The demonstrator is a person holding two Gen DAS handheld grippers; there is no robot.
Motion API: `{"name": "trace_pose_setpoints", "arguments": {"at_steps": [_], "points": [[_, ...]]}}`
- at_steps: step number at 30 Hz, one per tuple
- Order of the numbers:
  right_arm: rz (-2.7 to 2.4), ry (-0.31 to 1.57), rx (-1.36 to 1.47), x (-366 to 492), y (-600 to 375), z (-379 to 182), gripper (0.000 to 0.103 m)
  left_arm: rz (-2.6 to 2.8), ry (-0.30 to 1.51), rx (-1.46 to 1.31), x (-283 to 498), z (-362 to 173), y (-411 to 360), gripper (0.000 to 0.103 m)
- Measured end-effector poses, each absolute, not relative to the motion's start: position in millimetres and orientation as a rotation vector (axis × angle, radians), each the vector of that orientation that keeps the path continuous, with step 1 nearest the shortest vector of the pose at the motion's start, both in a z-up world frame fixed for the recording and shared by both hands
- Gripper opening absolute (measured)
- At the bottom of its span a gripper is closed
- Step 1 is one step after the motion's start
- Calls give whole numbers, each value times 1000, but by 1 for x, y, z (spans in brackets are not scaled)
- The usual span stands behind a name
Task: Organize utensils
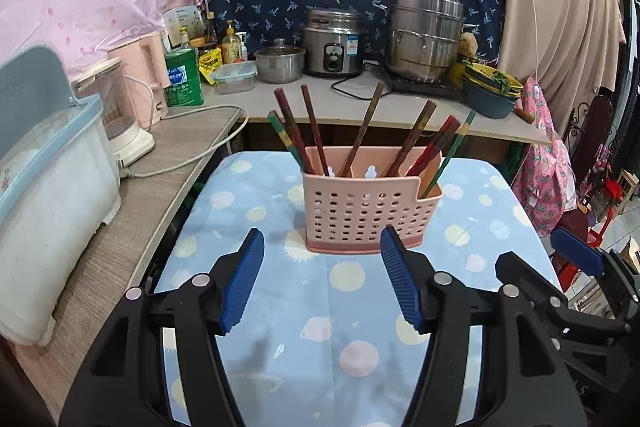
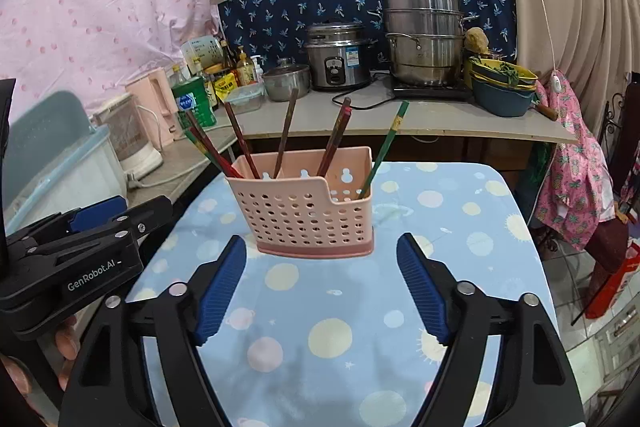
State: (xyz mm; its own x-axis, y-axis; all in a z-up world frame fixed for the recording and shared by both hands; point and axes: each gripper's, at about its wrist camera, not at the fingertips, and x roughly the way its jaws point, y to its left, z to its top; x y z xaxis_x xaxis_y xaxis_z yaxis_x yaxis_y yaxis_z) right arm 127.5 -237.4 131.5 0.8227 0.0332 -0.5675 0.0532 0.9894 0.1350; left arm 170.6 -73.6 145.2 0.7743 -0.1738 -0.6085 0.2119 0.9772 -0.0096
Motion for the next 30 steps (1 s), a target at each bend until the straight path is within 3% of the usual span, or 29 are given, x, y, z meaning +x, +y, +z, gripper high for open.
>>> {"name": "trace_pose_setpoints", "arguments": {"at_steps": [3, 16, 30], "points": [[-20, 614, 132, 124, -234, 126, 84, -191, 657, 55, 167, 138, -71, 64], [-55, 678, 125, 119, -231, 106, 85, -138, 688, 45, 158, 119, -64, 83], [-71, 705, 148, 116, -232, 96, 85, -133, 734, 50, 153, 105, -65, 86]]}}
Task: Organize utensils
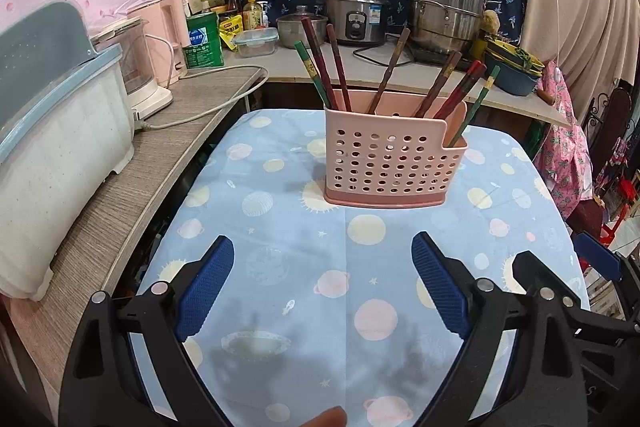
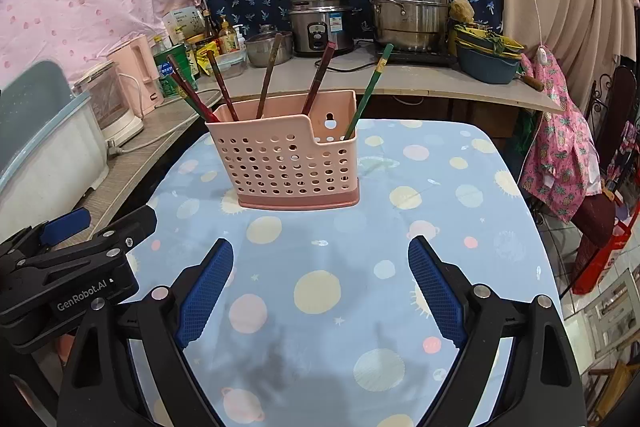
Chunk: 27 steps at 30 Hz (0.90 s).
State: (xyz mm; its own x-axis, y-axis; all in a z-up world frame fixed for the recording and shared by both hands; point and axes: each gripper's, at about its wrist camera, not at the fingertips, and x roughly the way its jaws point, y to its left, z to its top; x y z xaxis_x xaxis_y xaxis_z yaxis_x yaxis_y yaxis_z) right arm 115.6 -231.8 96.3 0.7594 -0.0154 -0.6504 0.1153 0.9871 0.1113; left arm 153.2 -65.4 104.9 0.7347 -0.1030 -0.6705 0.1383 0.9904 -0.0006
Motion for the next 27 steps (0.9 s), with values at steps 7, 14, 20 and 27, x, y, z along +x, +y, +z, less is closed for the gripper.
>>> {"name": "trace_pose_setpoints", "arguments": {"at_steps": [7, 14, 20, 27], "points": [[-73, 709, 151, 116, -232, 95, 85, -127, 738, 50, 153, 104, -65, 86], [-74, 715, 151, 116, -232, 93, 85, -119, 741, 50, 154, 102, -64, 86], [-75, 716, 152, 116, -232, 92, 85, -112, 735, 61, 155, 103, -65, 86], [-76, 722, 149, 118, -231, 89, 85, -111, 744, 65, 157, 100, -65, 86]]}}
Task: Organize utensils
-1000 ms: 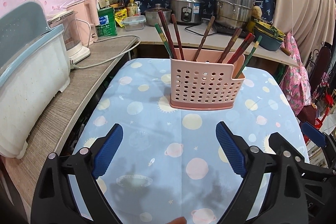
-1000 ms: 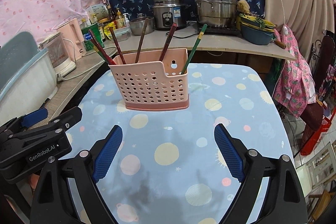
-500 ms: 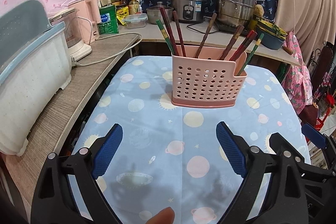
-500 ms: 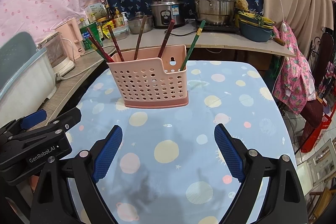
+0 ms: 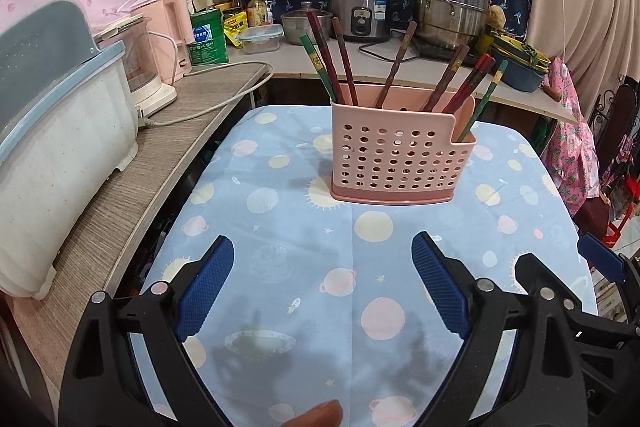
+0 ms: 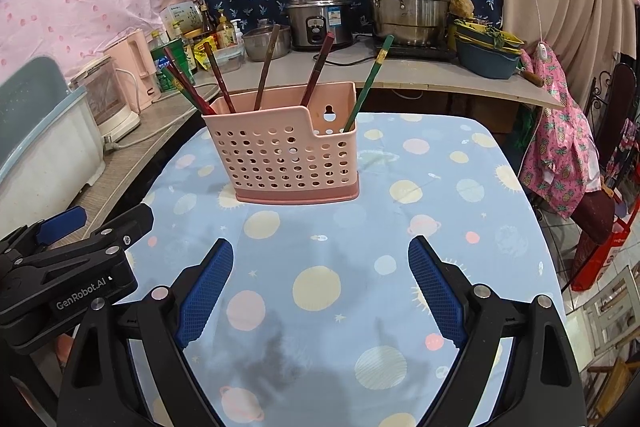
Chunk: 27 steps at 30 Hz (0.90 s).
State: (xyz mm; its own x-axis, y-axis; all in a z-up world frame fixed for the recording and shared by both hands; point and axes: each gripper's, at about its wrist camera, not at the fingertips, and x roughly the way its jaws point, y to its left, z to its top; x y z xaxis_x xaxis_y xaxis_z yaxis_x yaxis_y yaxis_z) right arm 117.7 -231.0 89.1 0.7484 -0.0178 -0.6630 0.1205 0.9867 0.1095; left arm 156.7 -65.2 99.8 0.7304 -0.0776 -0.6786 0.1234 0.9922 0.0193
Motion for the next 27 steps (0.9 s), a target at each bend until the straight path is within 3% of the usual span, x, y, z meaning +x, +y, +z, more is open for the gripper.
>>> {"name": "trace_pose_setpoints", "arguments": {"at_steps": [27], "points": [[-82, 759, 146, 135, -231, 76, 85, -94, 779, 91, 173, 87, -70, 86]]}}
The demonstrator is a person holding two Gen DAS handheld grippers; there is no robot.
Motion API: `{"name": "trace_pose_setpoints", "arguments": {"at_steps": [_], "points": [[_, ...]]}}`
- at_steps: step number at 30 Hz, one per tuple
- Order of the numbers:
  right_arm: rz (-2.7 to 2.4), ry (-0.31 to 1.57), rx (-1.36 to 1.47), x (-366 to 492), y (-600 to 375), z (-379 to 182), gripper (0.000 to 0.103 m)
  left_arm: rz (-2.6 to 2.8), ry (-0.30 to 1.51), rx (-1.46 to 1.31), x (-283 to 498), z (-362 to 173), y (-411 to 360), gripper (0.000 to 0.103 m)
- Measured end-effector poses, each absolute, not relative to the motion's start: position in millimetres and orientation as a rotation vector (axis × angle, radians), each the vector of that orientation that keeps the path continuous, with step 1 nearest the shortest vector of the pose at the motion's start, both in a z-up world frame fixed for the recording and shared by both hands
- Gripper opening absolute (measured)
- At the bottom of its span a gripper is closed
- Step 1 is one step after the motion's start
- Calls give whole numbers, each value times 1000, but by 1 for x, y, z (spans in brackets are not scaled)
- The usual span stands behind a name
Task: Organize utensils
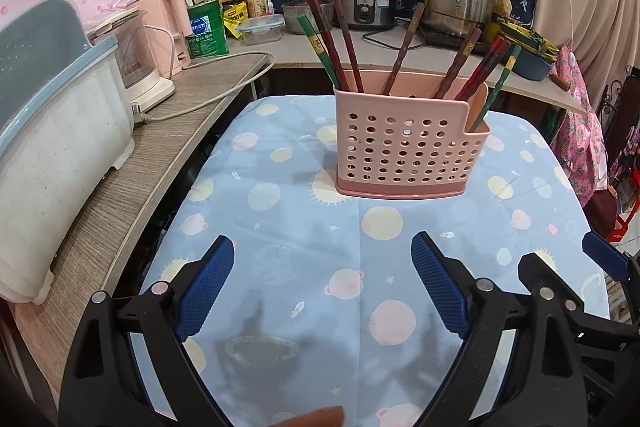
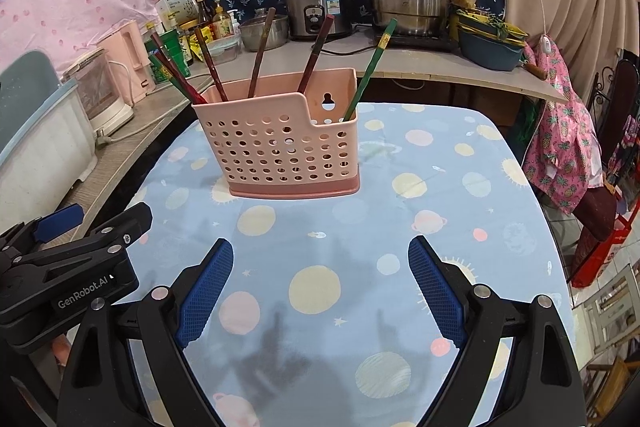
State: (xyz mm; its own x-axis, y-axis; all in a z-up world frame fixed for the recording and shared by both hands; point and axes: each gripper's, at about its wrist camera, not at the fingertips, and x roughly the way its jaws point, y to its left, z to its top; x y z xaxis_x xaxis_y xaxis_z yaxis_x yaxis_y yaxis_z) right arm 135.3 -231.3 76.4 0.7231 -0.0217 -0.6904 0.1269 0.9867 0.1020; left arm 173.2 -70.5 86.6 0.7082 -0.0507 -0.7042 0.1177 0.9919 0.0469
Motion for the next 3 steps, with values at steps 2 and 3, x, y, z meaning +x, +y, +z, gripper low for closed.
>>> {"name": "trace_pose_setpoints", "arguments": {"at_steps": [2, 3], "points": [[-84, 761, 147, 136, -232, 75, 85, -104, 787, 86, 175, 85, -70, 86], [-85, 762, 148, 137, -232, 74, 85, -105, 791, 83, 175, 84, -70, 86]]}}
